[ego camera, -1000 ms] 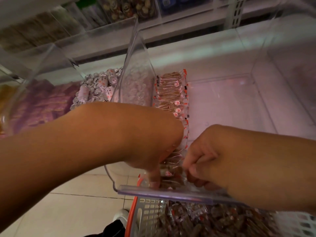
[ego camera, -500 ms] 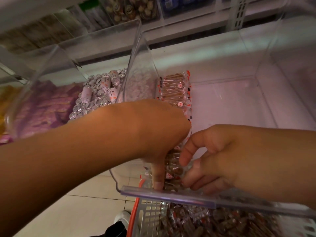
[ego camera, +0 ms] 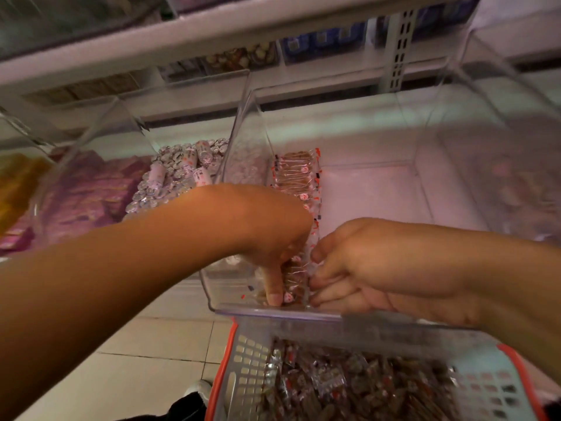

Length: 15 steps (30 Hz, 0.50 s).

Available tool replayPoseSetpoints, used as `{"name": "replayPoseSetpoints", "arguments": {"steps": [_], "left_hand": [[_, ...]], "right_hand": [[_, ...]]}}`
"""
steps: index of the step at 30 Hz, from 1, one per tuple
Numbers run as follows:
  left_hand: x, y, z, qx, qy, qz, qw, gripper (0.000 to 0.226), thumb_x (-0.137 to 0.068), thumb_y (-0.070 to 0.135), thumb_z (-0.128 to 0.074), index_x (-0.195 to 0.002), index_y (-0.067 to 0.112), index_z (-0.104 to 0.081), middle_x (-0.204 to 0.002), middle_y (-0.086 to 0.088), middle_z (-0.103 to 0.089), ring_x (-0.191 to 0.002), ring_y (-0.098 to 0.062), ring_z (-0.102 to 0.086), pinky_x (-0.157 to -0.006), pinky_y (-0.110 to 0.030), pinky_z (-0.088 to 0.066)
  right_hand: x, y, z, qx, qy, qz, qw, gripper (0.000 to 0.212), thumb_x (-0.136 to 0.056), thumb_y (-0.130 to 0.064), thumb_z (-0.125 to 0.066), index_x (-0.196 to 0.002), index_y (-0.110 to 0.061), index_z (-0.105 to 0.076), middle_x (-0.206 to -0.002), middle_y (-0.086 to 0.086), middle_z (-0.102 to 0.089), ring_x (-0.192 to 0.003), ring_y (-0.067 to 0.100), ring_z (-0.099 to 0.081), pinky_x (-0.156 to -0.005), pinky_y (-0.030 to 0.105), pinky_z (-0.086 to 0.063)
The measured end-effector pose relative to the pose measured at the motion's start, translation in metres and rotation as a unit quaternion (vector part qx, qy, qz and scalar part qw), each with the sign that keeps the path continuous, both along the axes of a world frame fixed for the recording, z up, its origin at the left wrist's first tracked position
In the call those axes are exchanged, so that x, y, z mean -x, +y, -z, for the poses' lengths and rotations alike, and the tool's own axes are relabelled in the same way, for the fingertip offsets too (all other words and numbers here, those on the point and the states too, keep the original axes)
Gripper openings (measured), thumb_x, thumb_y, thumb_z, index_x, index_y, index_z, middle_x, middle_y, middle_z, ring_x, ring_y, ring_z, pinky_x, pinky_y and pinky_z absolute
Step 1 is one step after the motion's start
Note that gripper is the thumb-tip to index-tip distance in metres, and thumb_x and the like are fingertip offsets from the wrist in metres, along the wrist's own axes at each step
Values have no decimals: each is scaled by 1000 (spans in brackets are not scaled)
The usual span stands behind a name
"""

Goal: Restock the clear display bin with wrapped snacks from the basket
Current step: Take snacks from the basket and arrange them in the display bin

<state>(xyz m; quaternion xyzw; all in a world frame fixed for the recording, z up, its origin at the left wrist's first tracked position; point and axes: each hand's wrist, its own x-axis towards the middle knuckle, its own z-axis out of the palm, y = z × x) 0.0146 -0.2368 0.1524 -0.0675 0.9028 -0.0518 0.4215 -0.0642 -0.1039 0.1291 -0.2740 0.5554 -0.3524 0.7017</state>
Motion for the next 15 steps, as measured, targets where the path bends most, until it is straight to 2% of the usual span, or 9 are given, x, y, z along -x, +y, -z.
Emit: {"name": "replayPoseSetpoints", "arguments": {"steps": [2, 5, 7, 8, 10, 12, 13, 14, 15], "left_hand": [[-1, 2, -1, 13, 16, 3, 1000, 48, -54, 61, -85, -64, 19, -64, -64, 8, -66, -57, -15, -56, -58, -27, -48], [-3, 13, -6, 5, 40, -25, 999, 41, -64, 49, -86, -59, 21, -58, -70, 6, -64, -63, -17, -53, -65, -29, -46], [-10, 16, -23, 1, 91, -51, 995, 28, -69, 41, -85, -69, 21, -66, -68, 13, -60, -57, -6, -50, -58, -25, -40], [-17, 17, -32, -7, 145, -62, 987, 23, -71, 39, -84, -75, 21, -69, -65, 17, -58, -56, 0, -49, -56, -22, -38], [-40, 23, -50, -32, 315, -65, 946, 20, -77, 39, -78, -75, 22, -70, -62, 14, -59, -57, 0, -52, -56, -20, -37], [-70, 38, -55, -103, 496, -70, 859, 30, -82, 44, -73, -67, 19, -67, -56, 9, -59, -53, -6, -54, -53, -18, -38], [-86, 48, -53, -170, 538, -90, 821, 33, -84, 43, -71, -63, 18, -66, -52, 8, -57, -49, -5, -52, -50, -16, -36], [-100, 60, -48, -251, 528, -122, 802, 33, -83, 40, -70, -59, 18, -64, -49, 7, -57, -45, -2, -49, -48, -15, -35], [-109, 72, -35, -320, 474, -160, 805, 32, -83, 38, -71, -57, 20, -65, -49, 7, -58, -43, 0, -48, -47, -14, -37]], "right_hand": [[-1, 2, -6, -30, 20, 12, 999, 17, -98, 10, -37, -97, 4, -53, -94, 26, -58, -91, 36, -63, -81, 39, -56], [2, 6, -18, -10, 187, 15, 982, 15, -94, 7, -46, -98, 5, -60, -112, 33, -64, -108, 44, -63, -92, 47, -56], [-1, 15, -30, 101, 370, -5, 924, 21, -92, 2, -49, -96, -7, -68, -108, 25, -69, -103, 41, -67, -92, 51, -54], [-1, 20, -35, 159, 423, 20, 892, 26, -91, 1, -48, -88, -16, -68, -101, 18, -72, -94, 34, -70, -88, 49, -56], [-4, 42, -43, 290, 476, 101, 824, 33, -87, -1, -50, -79, -29, -65, -83, 4, -74, -69, 12, -70, -72, 31, -59], [-14, 73, -50, 384, 511, 117, 761, 25, -78, -7, -54, -72, -27, -68, -65, -7, -70, -54, 3, -60, -52, 10, -44], [-20, 88, -49, 398, 524, 86, 748, 21, -74, -10, -55, -69, -23, -71, -58, -11, -66, -52, 0, -58, -49, 7, -37], [-26, 101, -43, 377, 534, 24, 757, 20, -73, -11, -55, -70, -20, -74, -56, -14, -63, -53, -3, -57, -49, 6, -35], [-32, 109, -31, 331, 538, -62, 773, 20, -76, -12, -57, -76, -19, -76, -60, -14, -65, -58, -3, -57, -50, 6, -34]]}}
